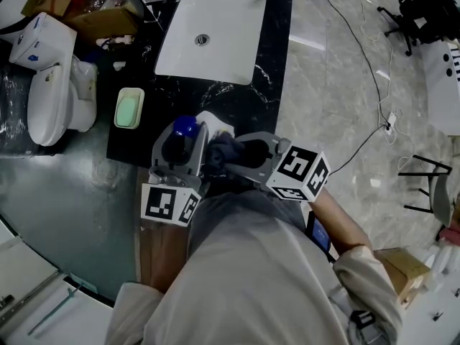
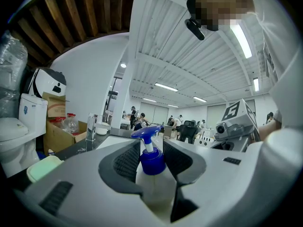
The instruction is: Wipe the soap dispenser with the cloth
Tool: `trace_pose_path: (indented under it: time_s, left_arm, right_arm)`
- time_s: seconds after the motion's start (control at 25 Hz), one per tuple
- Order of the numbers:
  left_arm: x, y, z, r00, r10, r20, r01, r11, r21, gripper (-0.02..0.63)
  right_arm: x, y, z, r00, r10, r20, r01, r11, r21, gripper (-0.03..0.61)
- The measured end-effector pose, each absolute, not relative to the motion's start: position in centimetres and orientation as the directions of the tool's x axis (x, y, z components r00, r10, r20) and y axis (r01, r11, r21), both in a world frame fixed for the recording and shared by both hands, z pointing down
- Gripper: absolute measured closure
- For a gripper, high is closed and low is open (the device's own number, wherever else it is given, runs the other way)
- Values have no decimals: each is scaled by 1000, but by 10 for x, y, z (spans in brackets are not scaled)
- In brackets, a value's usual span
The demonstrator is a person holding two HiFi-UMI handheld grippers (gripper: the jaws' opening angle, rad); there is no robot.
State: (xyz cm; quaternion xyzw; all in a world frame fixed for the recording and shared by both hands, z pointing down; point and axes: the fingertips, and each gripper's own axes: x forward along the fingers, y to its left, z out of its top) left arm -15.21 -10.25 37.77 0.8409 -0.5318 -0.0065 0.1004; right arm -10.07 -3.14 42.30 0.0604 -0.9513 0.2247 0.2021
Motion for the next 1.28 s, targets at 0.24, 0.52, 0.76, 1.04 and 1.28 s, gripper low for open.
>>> trace_pose_path:
  time_s: [0.24,0.52,0.76,1.04,1.28]
  left_arm:
    - [-153,-102,377,425,-900,98,-898,-406,167,469]
    - [-149,-102,376,429,-898,99,-898,-412,154,469]
    - [-146,-103,377,430,-897,102,-899,-415,141,469]
    - [-142,-103,375,427,-898,108,-902,-414,122,469]
    - [-137,-104,370,407,-908,100,-913,-405,44,469]
  right_arm:
    - [-95,-43,411,-917,-57,395,-220,897,-382,451]
    - [-88,-58,399,-919,-103,380,-247,902,-353,449]
    - [-85,-69,393,-919,-127,372,-259,909,-328,449]
    - [-80,-76,388,-919,-167,357,-287,904,-317,449]
    - [-78,-79,381,-920,-191,341,-296,911,-287,449]
